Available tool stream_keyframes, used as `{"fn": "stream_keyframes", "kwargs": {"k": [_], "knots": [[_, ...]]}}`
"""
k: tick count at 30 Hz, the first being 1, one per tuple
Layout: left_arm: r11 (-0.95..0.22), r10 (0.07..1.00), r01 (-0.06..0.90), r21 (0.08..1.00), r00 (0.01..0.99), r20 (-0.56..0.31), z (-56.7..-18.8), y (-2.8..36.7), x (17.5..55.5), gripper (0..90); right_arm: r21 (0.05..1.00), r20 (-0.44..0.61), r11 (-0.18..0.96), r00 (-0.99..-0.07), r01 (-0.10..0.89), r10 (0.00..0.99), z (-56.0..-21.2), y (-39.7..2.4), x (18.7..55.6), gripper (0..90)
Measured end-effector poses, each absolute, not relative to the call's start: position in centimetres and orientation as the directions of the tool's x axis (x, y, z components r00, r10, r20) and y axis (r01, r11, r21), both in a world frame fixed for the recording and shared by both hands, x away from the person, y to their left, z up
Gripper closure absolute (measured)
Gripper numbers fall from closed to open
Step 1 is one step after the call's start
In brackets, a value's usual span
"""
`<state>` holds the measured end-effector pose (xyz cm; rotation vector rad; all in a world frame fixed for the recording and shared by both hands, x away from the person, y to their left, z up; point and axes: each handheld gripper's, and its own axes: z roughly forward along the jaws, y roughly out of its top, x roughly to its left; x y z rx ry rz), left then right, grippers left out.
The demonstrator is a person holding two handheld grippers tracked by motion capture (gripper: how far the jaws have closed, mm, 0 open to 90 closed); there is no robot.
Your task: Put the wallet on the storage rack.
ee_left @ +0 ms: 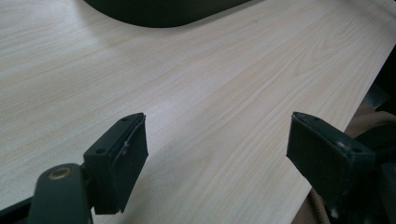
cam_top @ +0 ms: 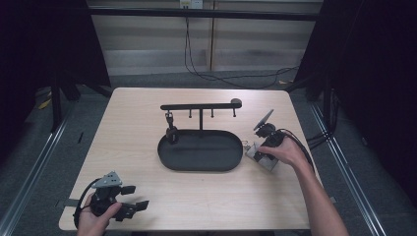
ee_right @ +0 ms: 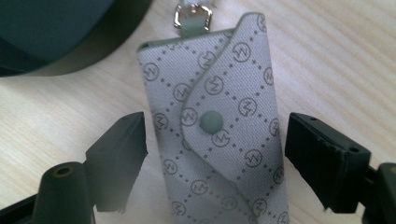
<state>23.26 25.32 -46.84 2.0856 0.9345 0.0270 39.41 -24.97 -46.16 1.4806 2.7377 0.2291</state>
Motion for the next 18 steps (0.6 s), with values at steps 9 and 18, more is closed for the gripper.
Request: {"fn": "stream_keyframes", "kwargs": {"k": [9, 18], "knots": [[-0.378, 0.627, 0.611, 0.695, 0.722, -0.293, -46.9, 25.4, 23.3, 20.2, 0.12, 0.045, 0.547, -0.555, 0.828, 0.83, -47.3, -24.6, 39.7, 22.0], [-0.383, 0.625, 0.609, 0.695, 0.724, -0.291, -46.9, 25.3, 23.3, 20.2, 0.112, 0.026, 0.555, -0.561, 0.824, 0.828, -47.7, -24.3, 39.6, 23.2]]}}
